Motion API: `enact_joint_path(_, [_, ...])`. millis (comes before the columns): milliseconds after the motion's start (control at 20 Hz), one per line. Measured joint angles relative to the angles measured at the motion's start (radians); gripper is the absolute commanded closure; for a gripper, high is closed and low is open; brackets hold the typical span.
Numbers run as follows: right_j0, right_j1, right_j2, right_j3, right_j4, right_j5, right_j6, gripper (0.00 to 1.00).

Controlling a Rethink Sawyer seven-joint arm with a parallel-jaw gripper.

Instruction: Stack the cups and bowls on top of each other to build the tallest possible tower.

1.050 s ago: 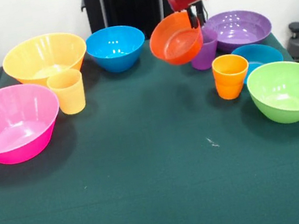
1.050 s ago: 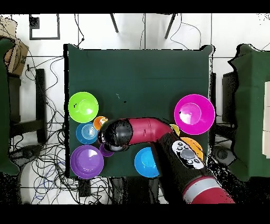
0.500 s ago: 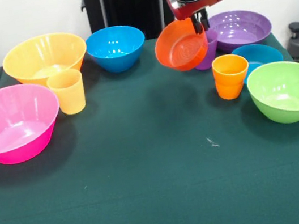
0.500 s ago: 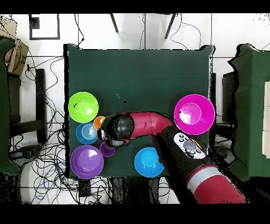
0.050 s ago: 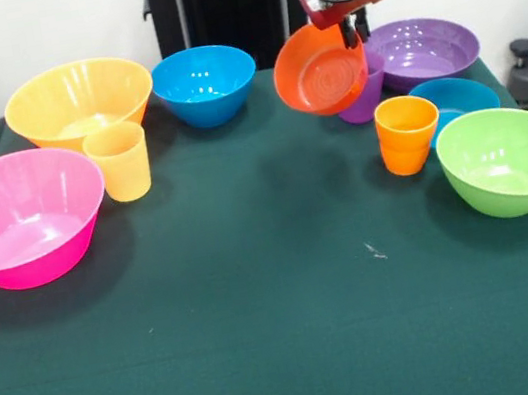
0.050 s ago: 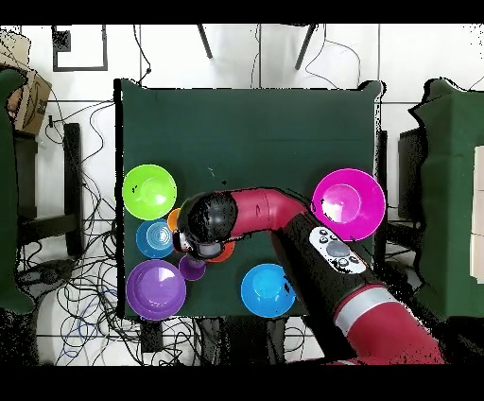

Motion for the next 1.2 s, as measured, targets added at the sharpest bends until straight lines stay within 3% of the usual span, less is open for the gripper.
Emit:
enact_joint_path(500, [0.000, -0.023, 0.011, -0.062, -0.094, 0.125, 0.000, 1.00])
enact_joint_path(900, [0.000, -0.080, 0.033, -0.066, -0.210, 0.116, 0.000, 1.00])
enact_joint_path(1050, [0.002, -0.111, 0.039, -0.066, -0.297, 0.053, 0.000, 1.00])
enact_joint_path(1200, [0.003, -0.120, 0.039, -0.065, -0.331, 0.003, 0.000, 1.00])
